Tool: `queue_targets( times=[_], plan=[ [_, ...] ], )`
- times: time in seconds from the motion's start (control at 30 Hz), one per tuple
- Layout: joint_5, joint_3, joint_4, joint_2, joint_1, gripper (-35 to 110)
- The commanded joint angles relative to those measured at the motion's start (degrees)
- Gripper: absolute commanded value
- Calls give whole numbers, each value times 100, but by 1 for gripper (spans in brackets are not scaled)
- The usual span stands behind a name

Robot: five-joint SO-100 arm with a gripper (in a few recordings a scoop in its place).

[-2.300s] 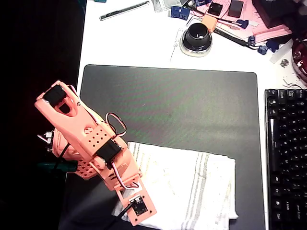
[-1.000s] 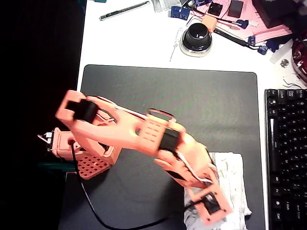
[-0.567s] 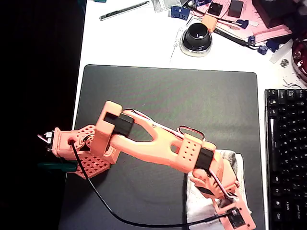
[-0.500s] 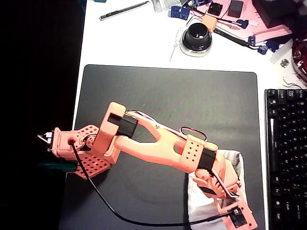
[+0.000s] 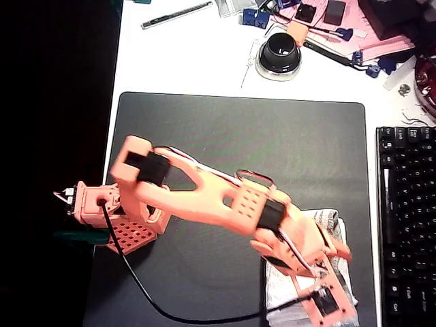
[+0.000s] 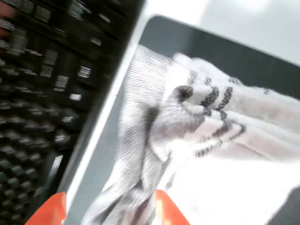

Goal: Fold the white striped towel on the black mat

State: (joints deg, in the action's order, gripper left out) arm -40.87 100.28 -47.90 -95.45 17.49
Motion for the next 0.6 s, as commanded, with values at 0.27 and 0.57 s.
queue_targets(
  times=[0.27, 0.57],
  plan=[
    [-1819, 1292, -105, -1380, -527, 22],
    [-1995, 79, 501, 914, -940, 22]
  ],
)
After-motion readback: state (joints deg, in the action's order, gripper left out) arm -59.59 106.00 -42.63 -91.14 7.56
